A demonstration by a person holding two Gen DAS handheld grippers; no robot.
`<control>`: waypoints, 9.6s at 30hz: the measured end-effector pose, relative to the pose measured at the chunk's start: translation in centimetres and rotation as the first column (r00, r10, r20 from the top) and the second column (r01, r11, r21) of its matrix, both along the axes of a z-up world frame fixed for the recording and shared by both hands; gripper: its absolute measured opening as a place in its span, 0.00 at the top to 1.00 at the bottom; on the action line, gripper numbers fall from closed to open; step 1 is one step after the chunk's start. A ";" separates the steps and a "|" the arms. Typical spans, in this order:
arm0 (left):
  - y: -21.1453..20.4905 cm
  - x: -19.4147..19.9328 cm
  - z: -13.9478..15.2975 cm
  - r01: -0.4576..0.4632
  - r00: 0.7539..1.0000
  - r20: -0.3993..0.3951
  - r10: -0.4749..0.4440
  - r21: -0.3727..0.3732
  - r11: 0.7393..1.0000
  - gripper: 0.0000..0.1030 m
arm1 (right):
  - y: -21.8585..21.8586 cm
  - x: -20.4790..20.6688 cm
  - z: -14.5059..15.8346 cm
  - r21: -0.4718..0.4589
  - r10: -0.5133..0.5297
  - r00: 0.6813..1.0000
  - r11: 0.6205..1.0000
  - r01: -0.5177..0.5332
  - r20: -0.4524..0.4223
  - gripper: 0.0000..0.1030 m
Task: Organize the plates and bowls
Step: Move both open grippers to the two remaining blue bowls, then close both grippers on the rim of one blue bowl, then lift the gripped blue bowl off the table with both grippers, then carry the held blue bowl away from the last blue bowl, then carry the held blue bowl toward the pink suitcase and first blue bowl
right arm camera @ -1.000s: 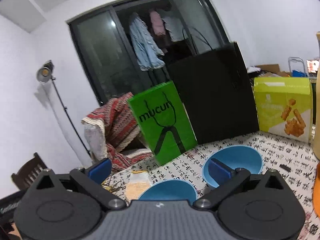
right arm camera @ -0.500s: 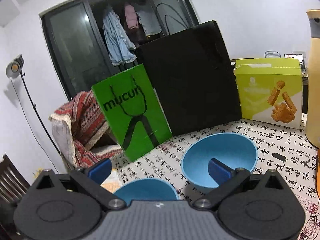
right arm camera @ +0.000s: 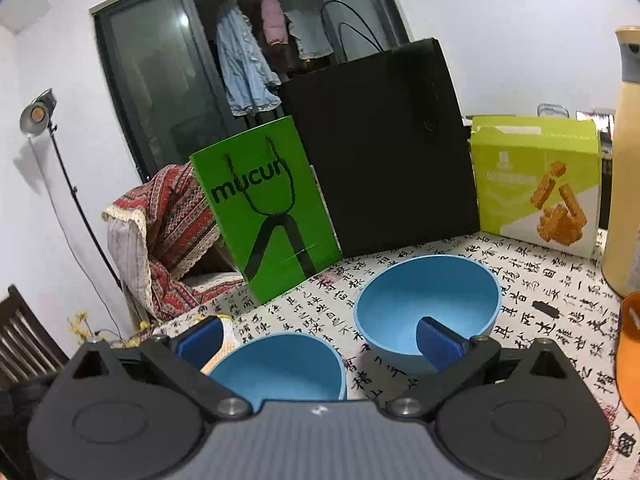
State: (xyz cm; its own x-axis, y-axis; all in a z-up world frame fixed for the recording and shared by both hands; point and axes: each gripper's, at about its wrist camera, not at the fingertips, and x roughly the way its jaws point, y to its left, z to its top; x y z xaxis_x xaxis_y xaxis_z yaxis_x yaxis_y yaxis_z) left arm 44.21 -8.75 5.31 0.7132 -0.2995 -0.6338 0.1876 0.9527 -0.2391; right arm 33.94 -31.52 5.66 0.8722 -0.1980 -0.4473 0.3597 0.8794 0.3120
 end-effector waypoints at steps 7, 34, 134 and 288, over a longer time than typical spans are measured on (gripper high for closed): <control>-0.2 1.0 -1.1 0.043 0.997 -0.069 -0.045 -0.034 0.999 0.00 | -0.4 0.9 -2.4 0.054 0.007 0.999 0.999 -0.004 -0.047 0.00; -3.1 2.1 -5.3 0.119 0.977 -0.177 -0.115 0.010 0.993 0.26 | -1.0 4.0 -5.9 0.079 0.061 0.983 0.996 -0.048 -0.172 0.45; -3.1 -8.0 2.1 0.016 0.996 0.088 -0.021 0.055 0.998 0.89 | 0.0 -1.5 -1.4 0.043 0.218 0.976 0.975 -0.218 -0.006 0.86; 26.9 -30.2 2.8 -0.340 0.918 0.149 0.368 -0.181 0.923 0.88 | 27.8 -16.3 1.4 0.001 0.559 0.829 0.829 -0.559 0.001 0.87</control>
State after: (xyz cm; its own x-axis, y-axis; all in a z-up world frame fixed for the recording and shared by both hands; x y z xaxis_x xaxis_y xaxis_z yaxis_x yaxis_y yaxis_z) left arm 14.06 18.13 8.16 0.8857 -0.0874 -0.4559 -0.1032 0.9205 -0.3769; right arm 17.65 -3.67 7.02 0.8336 0.3244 -0.4471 -0.1938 0.9297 0.3133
